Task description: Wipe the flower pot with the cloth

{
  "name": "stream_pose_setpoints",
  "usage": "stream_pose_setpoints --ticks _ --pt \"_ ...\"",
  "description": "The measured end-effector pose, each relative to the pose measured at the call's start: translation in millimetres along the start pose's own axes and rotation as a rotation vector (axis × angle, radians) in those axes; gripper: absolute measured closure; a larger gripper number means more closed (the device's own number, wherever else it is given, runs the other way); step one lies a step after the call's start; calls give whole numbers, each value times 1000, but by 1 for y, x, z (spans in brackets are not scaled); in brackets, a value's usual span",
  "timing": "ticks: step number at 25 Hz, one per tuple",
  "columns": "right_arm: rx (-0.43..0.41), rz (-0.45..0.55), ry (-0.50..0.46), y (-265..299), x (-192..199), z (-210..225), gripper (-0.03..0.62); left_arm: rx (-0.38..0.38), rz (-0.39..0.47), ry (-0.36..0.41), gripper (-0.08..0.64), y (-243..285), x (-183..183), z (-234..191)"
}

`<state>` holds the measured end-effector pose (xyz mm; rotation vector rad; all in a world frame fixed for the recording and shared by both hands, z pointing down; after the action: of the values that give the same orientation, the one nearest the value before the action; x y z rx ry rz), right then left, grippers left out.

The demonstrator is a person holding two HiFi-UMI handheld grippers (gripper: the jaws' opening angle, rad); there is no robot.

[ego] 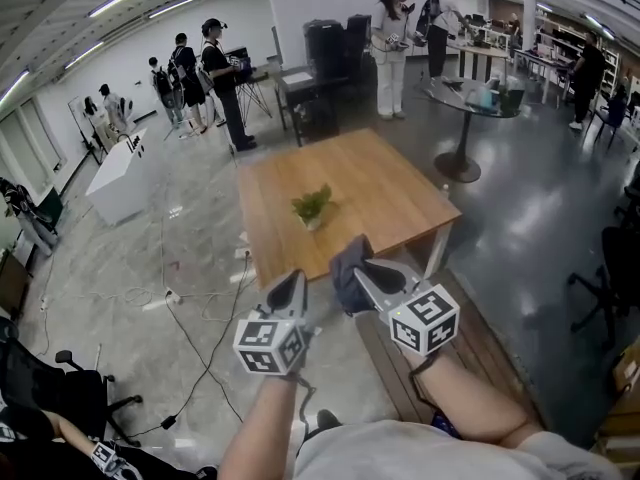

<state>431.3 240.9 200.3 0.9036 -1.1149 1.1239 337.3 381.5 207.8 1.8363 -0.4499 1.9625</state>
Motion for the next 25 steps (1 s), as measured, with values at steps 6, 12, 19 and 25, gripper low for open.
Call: stream_pose_setpoints --ticks 6,12,19,25 --pt "31 -22 -6 63 8 11 549 27 -14 -13 554 26 11 -63" --pt "78 -45 9 122 21 22 549 105 -70 -11 554 59 35 -114" --pt "114 -73 14 185 34 34 549 145 -84 -31 554 95 54 -168" --pt "119 -111 21 233 39 74 549 143 -109 -49 554 143 65 -199"
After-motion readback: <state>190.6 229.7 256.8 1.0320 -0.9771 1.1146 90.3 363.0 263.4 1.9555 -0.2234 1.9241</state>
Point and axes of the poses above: the fingertips, and each gripper's own axes: y forward along the fingers, z to its right, x out of its underside, the point moved 5 cm from there along -y, backward along the fingers, and after that the axes turned 10 degrees about y, right-handed, at the moved point
